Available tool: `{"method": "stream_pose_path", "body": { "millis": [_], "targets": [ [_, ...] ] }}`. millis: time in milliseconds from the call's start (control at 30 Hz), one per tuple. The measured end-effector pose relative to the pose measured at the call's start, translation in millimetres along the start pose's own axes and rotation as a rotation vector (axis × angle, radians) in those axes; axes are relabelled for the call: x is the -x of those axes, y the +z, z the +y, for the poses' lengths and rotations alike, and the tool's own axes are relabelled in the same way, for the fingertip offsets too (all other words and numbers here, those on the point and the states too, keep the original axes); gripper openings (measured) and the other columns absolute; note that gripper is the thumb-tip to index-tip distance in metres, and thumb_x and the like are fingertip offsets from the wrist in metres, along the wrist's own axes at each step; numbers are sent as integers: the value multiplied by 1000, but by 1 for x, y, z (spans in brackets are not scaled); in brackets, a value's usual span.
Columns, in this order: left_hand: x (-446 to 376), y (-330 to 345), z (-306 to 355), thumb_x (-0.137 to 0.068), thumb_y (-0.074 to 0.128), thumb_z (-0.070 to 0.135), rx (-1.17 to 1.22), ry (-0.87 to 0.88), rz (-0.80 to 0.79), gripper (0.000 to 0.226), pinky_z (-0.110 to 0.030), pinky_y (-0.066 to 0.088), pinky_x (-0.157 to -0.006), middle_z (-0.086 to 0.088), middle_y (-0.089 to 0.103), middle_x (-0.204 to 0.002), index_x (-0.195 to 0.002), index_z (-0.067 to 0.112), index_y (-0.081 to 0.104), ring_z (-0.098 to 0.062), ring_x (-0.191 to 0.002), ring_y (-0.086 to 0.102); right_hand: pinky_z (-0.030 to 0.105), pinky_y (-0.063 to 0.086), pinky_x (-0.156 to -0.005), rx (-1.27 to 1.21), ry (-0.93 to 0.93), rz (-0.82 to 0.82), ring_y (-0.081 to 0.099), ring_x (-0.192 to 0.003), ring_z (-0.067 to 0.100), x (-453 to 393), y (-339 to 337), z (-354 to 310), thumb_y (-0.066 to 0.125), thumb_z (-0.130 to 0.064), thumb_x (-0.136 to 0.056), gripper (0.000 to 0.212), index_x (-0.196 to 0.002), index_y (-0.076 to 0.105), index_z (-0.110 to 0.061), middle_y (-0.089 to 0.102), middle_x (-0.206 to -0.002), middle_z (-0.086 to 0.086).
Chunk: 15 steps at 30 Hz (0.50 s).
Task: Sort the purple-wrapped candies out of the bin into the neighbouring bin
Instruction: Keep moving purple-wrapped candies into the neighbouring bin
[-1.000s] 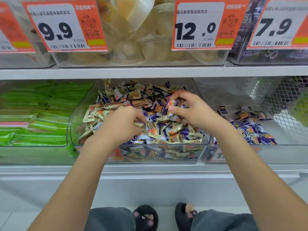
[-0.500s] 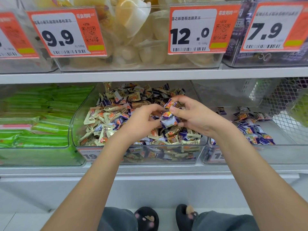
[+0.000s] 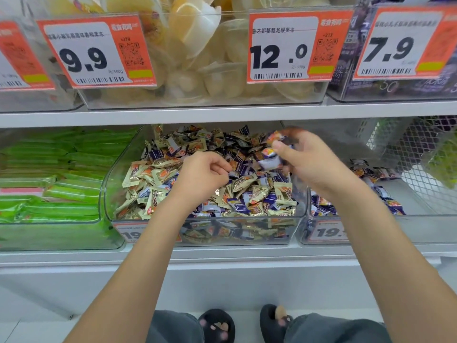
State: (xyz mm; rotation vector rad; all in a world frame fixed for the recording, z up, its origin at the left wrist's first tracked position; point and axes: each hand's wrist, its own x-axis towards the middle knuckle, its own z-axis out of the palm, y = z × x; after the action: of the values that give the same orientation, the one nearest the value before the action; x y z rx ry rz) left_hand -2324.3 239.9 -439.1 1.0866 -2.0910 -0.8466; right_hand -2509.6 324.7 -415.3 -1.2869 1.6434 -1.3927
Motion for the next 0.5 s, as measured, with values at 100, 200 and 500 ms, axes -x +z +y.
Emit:
{"method": "stream_pose_path", "body": {
  "millis": [100,200,500],
  "targets": [
    [0,-2,0,-82,59,0,-50,6,5,21,-10,52,-61,9,65,-76,-85,17,71,-5,-61,58,18,46,-54,154,-84,252,56,-59,-1,12,-37,7,55,-23,-95,4,-97,53,-26,62,-85,-3],
    [4,-2,3,-79,70,4,-134,13,-205,22,-20,56,-72,5,66,-84,-94,19,71,-11,-73,64,38,51,-69,333,-23,326,61,-80,23,20,-64,20,55,-22,-96,11,-105,50,-25,63,-102,5],
    [3,16,6,-86,68,22,-524,109,-596,26,-27,43,-85,6,60,-111,-112,22,66,-14,-100,55,32,47,-83,450,-101,301,55,-109,15,24,-62,18,41,3,-94,43,-107,62,-31,60,-120,-9]
  ]
}}
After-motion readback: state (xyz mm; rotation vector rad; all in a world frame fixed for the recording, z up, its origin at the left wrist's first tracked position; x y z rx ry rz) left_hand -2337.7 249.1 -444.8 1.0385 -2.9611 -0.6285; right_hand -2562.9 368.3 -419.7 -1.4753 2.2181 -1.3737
